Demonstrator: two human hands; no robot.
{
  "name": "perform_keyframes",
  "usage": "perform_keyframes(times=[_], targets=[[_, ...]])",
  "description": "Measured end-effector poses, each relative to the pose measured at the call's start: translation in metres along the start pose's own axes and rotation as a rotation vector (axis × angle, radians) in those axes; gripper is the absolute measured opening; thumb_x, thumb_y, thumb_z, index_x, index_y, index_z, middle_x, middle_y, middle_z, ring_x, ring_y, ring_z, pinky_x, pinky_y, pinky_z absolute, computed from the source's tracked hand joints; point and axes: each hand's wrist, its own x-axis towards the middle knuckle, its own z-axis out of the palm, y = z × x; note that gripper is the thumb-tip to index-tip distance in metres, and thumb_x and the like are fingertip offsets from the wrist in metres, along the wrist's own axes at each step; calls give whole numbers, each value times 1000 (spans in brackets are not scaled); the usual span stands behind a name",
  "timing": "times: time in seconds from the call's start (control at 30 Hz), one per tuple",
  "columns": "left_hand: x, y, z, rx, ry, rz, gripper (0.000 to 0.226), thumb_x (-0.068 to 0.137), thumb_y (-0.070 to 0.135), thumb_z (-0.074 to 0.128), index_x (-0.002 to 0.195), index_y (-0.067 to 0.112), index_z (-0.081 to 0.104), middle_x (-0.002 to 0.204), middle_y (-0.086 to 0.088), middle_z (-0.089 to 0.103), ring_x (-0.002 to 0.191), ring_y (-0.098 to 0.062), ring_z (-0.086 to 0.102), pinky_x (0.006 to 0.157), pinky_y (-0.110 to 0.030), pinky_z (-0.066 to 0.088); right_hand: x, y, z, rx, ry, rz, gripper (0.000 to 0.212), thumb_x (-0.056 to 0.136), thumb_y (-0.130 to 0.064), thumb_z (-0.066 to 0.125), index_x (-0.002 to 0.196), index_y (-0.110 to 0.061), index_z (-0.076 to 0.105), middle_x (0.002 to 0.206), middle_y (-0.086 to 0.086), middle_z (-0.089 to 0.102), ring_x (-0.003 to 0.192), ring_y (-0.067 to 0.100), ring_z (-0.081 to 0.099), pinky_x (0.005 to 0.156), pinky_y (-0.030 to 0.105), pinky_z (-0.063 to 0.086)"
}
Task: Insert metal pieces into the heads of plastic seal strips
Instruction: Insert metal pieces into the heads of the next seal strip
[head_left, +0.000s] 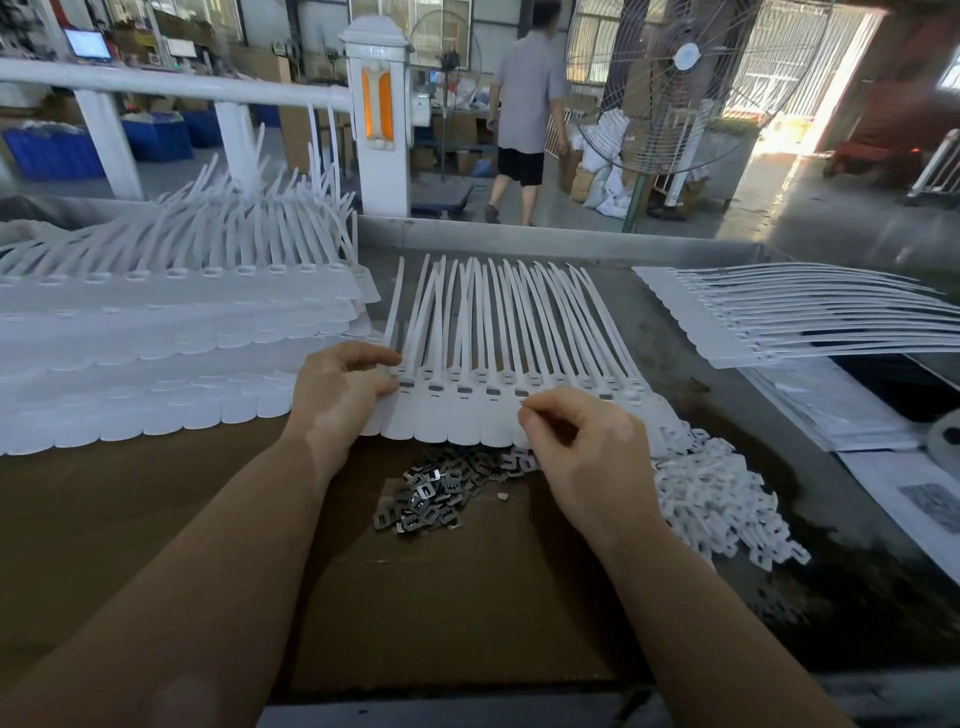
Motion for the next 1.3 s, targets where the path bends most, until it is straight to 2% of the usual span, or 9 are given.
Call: perform_keyframes(times=[0.07, 0.27, 0.37, 0.57, 0.67, 0.83, 0.9, 1.03, 1.3], targets=[[0, 0, 0, -6, 1, -5, 27, 79, 0, 66, 77, 27, 69, 100, -6, 64, 93, -24, 59, 81, -31, 48, 1, 1, 1, -5, -2, 8, 7, 82, -4, 67, 87, -6, 72, 75, 2, 70, 66, 10, 62, 68, 12, 49], [0, 0, 1, -18, -1, -4, 28, 79, 0, 66, 76, 27, 69, 90, 0, 62, 85, -22, 60, 69, -25, 47, 0, 4, 1, 4, 5, 48, 16, 84, -5, 65, 100, -6, 68, 83, 3, 70, 74, 11, 63, 72, 20, 51], [0, 0, 0, -23, -2, 0, 28, 79, 0, 66, 76, 27, 69, 91, -1, 62, 84, -19, 60, 66, -23, 45, 0, 5, 1, 15, -4, 64, 15, 85, -5, 65, 99, -7, 70, 87, 3, 71, 79, 12, 64, 77, 24, 53], [-2, 1, -1, -39, -25, 3, 26, 79, 1, 66, 78, 27, 70, 99, -4, 65, 91, -23, 61, 83, -33, 51, 1, 4, 0, -14, 3, 41, 6, 84, -3, 64, 87, -6, 68, 81, 1, 66, 72, 13, 58, 69, 26, 50], [-3, 1, 0, -43, -46, 22, 24, 79, 2, 67, 79, 25, 70, 94, 1, 65, 88, -19, 62, 77, -26, 49, 1, 2, -1, -41, 31, 24, 6, 83, -2, 63, 84, -7, 66, 78, 0, 62, 70, 13, 54, 66, 25, 46], [-4, 0, 0, -35, -58, 28, 23, 79, 3, 68, 79, 26, 70, 93, 3, 65, 87, -16, 61, 77, -25, 48, 0, 3, -2, -35, 56, 52, 6, 83, 0, 63, 84, -6, 66, 64, 5, 62, 56, 20, 57, 55, 38, 50], [-3, 0, 0, -28, -59, 31, 24, 79, 3, 68, 79, 27, 70, 93, 5, 65, 87, -15, 61, 74, -24, 47, 0, 4, -2, -27, 50, 63, 7, 83, 0, 64, 86, -6, 68, 69, 5, 67, 62, 19, 61, 61, 34, 53], [-1, -3, 1, -7, -51, 33, 24, 79, 5, 69, 76, 29, 70, 95, 7, 64, 87, -12, 60, 71, -21, 44, -1, 3, -2, -2, 23, 128, 12, 83, -4, 64, 93, -7, 71, 84, 2, 71, 76, 10, 64, 75, 14, 50], [1, -4, 0, -4, -47, 37, 24, 77, 4, 70, 75, 28, 71, 93, 5, 65, 89, -16, 61, 81, -27, 48, -1, -1, -4, 13, 28, 143, 10, 83, -10, 66, 91, -7, 72, 82, 1, 70, 75, 9, 64, 75, 17, 51]])
